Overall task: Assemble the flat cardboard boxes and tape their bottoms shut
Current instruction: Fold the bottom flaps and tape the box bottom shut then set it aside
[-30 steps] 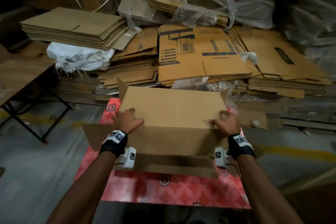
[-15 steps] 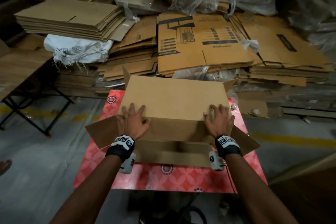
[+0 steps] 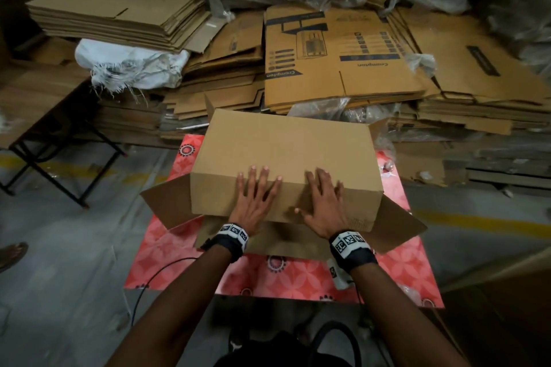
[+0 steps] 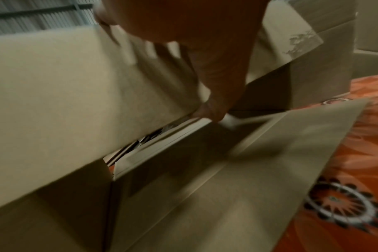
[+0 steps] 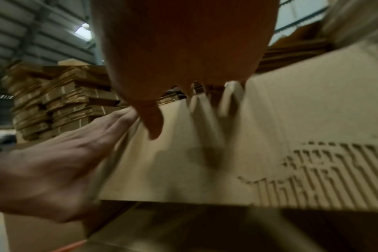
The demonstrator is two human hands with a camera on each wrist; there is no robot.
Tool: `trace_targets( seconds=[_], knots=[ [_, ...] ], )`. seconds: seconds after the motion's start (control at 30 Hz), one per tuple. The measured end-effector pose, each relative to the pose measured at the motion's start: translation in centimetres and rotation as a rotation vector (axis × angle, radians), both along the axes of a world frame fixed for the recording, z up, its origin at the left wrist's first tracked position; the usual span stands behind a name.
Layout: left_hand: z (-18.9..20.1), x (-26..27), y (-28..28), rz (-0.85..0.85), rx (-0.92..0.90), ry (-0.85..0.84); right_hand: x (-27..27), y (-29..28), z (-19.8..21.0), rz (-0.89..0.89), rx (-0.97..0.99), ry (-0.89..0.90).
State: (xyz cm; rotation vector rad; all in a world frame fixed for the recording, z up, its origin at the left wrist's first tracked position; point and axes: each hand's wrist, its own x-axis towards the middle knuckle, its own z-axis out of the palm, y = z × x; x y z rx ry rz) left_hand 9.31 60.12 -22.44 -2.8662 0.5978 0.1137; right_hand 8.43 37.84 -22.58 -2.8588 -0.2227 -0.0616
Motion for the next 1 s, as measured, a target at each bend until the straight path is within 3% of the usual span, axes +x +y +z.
trace_targets(
  seconds=[0.13,0.27,0.5,0.77,0.9,1.0],
  knots=[
    [0.7,-0.7,0.4,-0.097,0.043,0.064,-0.3,-1.1,1.1,0.009,0.002,0.172],
    [2.3,-1.1,1.6,-0.128,0.041,0.136,-0.3,-1.9,2.9,0.133,0.019,0.336],
    [6.6,0.8,8.2,-0.018,0.096,0.168,-0.6,2.9,3.2,0.284,-0.153,0.260],
    [3.7,-0.4,14.0,0.148,0.178,0.064,0.6,10.9,0.5,0.339,-0.107,0.235],
    [0.3,-2.1,14.8,0.208,0.095,0.059,0.5,13.9,-1.4,0.348,-0.116,0.251],
    [-2.5,-2.8,15.6,0.224,0.026,0.090,-0.7,15.8,-2.2,0.233,-0.162,0.244]
  ],
)
